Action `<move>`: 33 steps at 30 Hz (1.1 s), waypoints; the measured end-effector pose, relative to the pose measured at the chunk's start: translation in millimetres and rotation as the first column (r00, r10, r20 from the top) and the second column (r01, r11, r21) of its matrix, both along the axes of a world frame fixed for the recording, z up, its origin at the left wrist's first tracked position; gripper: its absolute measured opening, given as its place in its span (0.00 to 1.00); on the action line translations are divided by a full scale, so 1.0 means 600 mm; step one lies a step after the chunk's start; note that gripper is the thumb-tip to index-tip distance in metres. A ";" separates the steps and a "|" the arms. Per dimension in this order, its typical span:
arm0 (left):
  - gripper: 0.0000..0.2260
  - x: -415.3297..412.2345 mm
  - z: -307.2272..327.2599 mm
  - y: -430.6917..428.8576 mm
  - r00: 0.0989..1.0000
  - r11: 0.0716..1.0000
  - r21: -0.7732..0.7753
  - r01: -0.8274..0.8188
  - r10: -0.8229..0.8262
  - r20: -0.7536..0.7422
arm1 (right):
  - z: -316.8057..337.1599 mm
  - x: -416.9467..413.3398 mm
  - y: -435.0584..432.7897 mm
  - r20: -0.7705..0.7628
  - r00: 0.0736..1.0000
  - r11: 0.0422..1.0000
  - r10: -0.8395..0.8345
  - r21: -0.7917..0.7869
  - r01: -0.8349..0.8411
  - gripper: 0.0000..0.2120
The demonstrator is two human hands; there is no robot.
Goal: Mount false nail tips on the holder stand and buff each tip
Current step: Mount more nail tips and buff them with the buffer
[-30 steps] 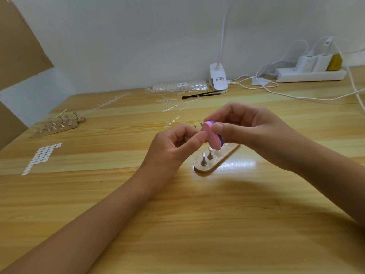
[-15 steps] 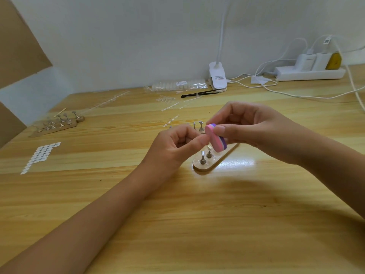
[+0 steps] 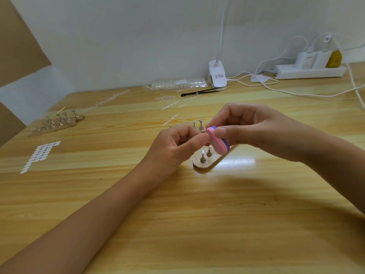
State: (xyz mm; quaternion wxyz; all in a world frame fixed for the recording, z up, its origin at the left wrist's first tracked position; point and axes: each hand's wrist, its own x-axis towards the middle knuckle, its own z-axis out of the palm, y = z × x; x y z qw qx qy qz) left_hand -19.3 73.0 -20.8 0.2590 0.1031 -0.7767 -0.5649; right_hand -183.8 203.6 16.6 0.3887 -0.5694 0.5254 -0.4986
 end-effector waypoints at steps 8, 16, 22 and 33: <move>0.18 -0.002 0.007 -0.002 0.999 0.998 0.061 -0.025 0.026 -0.022 | -0.003 0.008 -0.002 0.053 0.998 0.999 -0.036 -0.018 0.037 0.16; 0.16 -0.003 0.010 0.005 0.999 0.993 0.105 -0.048 0.048 -0.002 | 0.000 0.013 -0.002 0.161 0.984 0.997 -0.078 -0.007 0.080 0.15; 0.12 -0.001 0.011 0.000 0.998 0.992 0.117 -0.056 0.057 -0.005 | -0.006 0.023 -0.007 0.216 0.961 0.979 -0.174 -0.063 0.191 0.14; 0.16 0.002 0.007 -0.004 1.000 0.997 0.075 -0.006 0.007 -0.025 | -0.005 0.020 -0.008 0.251 0.948 0.973 -0.197 -0.068 0.220 0.13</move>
